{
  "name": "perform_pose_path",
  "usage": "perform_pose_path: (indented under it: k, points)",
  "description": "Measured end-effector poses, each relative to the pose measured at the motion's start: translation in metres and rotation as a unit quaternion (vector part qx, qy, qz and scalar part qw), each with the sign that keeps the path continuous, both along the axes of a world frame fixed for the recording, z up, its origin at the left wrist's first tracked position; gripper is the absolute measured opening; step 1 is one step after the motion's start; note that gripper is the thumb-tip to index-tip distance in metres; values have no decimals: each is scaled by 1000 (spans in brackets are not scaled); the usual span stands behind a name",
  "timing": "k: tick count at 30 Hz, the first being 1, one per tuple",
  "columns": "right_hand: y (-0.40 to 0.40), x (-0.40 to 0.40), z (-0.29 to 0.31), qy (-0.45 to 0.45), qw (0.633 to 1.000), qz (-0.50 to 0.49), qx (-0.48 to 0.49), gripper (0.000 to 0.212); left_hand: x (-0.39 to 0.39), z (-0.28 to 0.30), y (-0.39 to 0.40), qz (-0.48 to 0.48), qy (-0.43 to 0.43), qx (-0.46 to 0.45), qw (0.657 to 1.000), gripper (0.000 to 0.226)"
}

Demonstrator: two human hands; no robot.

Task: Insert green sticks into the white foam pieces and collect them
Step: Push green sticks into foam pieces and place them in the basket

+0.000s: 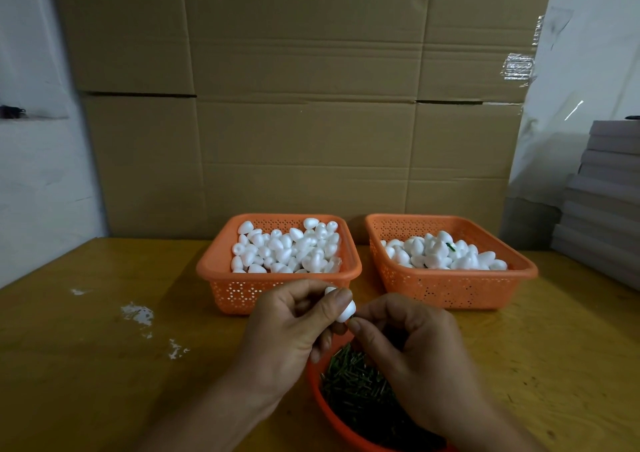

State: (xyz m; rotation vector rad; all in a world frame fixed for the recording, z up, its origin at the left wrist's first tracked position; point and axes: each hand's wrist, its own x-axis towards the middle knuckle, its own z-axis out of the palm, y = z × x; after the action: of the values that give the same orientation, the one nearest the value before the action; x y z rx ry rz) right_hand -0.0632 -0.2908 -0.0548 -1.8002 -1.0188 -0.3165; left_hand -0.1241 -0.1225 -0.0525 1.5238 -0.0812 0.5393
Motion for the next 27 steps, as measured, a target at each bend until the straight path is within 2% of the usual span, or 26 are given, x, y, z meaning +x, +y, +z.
perform_pose_path:
  k: [8,12,16,21,27]
  points:
    - [2,-3,-1,-20,999,-2,29,6,-2,0,-3,28,-44,74,996,23]
    - [4,-6,-2,-42,997,-5,59,7,-4,3,-3,27,-58,96,993,30]
    - [6,-9,-1,-54,994,10,93,4,-8,8,-7,19,-88,109,990,25]
    - [8,-9,0,-25,989,31,143,5,-11,12,-14,40,-132,120,983,19]
    - [9,-10,0,33,983,43,177,8,-15,14,-17,-28,-136,123,983,12]
